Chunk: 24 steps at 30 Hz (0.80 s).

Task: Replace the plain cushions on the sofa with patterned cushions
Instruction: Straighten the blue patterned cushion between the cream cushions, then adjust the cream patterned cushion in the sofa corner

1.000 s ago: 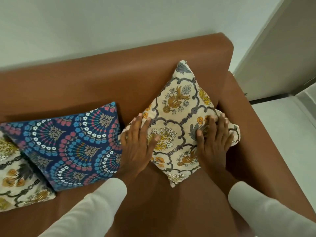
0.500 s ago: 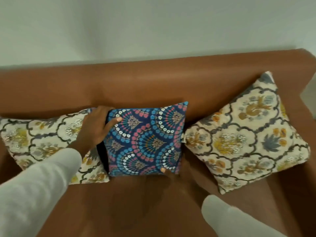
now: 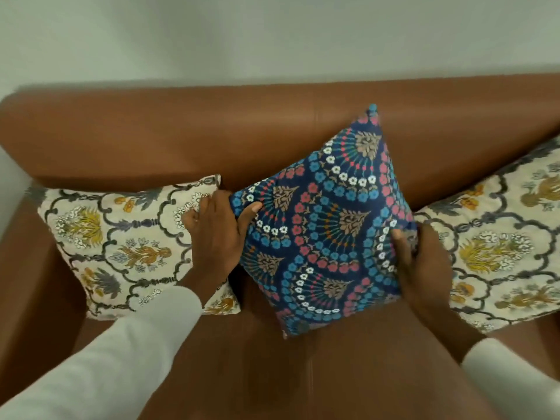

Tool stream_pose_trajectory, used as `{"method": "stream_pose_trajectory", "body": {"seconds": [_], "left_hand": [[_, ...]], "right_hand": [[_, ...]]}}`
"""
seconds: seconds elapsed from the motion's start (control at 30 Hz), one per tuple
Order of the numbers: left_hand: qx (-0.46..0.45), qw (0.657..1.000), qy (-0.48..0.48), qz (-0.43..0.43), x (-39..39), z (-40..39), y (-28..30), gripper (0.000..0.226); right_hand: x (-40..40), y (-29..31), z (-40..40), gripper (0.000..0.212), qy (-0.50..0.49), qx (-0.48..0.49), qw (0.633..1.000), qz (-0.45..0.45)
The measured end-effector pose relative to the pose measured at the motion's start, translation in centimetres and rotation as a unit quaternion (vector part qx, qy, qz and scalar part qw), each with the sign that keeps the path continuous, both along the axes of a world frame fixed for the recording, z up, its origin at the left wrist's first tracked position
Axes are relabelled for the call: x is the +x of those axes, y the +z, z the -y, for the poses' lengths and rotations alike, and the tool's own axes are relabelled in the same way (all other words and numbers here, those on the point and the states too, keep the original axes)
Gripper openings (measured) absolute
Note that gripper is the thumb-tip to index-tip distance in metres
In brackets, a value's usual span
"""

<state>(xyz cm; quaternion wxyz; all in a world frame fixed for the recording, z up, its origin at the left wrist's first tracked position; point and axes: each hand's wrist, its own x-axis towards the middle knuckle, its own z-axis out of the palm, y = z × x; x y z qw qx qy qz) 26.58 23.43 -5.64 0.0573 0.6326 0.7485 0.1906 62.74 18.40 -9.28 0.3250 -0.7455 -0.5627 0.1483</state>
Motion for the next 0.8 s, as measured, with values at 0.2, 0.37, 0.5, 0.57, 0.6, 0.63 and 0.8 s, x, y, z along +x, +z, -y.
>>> {"method": "stream_pose_trajectory", "body": {"seconds": [0.2,0.37,0.5,0.57,0.6,0.63,0.8], "left_hand": [[-0.119,0.991,-0.054,-0.033,0.3,0.0,-1.8,0.083],[0.043,0.996,-0.065,-0.053,-6.0,-0.4,0.0,0.065],[0.066,0.996,0.062,-0.019,-17.3,-1.6,2.3,0.056],[0.011,0.997,0.064,-0.028,-23.2,-1.5,2.6,0.062],[-0.025,0.998,0.053,-0.027,-25.6,-1.3,2.6,0.064],[-0.058,0.997,0.041,-0.026,-27.6,-0.9,2.4,0.065],[-0.093,0.989,0.064,-0.095,-32.3,1.7,0.2,0.066]], "right_hand": [[-0.7,2.4,-1.9,0.103,0.000,-0.067,0.992,0.103],[-9.8,3.2,0.4,0.048,0.004,0.112,0.992,0.055],[-24.2,1.0,5.7,0.037,0.158,-0.030,0.979,-0.128],[-29.6,-2.1,6.9,0.071,0.170,-0.174,0.962,-0.122],[-31.7,-3.8,6.9,0.094,0.182,-0.237,0.946,-0.127],[-33.5,-5.3,6.5,0.113,0.192,-0.292,0.923,-0.164],[-38.0,-7.8,3.1,0.073,0.158,-0.367,0.864,-0.307]]}}
